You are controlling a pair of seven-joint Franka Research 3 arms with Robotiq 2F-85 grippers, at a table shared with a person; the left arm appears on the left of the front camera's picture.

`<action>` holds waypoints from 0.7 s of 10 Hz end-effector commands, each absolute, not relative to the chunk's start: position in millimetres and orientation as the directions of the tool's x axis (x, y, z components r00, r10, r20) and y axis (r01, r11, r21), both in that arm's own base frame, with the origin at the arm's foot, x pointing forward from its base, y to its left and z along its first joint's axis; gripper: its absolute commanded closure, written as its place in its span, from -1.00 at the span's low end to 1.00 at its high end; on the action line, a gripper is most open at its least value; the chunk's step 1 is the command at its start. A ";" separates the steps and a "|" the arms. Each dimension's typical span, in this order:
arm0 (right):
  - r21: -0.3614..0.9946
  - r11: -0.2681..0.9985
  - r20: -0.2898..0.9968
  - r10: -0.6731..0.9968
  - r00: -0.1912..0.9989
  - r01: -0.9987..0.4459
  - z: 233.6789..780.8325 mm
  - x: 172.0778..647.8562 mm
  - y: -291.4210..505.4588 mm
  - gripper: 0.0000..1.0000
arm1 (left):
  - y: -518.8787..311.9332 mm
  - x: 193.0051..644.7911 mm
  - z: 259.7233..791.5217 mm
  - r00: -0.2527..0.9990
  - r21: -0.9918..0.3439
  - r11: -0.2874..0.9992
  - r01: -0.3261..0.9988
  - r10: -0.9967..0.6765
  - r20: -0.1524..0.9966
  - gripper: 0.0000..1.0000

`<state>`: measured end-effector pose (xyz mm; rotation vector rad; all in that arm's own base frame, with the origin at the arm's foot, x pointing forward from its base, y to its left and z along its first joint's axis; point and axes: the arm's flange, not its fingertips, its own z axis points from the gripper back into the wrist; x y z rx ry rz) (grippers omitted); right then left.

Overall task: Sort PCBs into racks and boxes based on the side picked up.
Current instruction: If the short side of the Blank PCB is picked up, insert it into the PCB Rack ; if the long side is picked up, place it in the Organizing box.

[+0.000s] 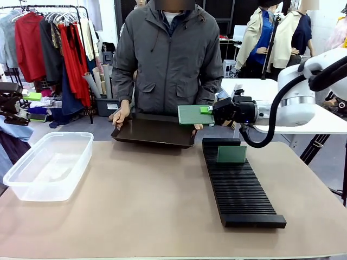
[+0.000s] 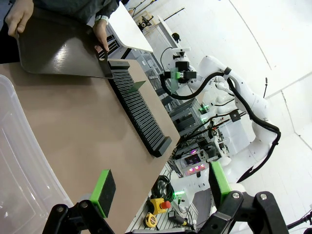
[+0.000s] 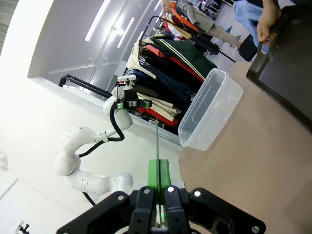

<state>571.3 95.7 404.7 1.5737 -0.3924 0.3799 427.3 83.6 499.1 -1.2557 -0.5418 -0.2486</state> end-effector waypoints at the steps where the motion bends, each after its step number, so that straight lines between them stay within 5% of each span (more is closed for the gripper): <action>1: 0.850 -0.051 0.522 -0.057 0.851 -0.525 409.1 542.5 84.8 1.00 | 83.3 426.2 501.7 0.852 -0.837 0.297 0.459 0.120 0.510 -1.00; 7: 0.800 -0.021 0.599 -0.046 0.800 -0.600 407.1 498.2 49.4 1.00 | 83.3 426.2 501.7 0.852 -0.837 0.297 0.459 0.120 0.510 -1.00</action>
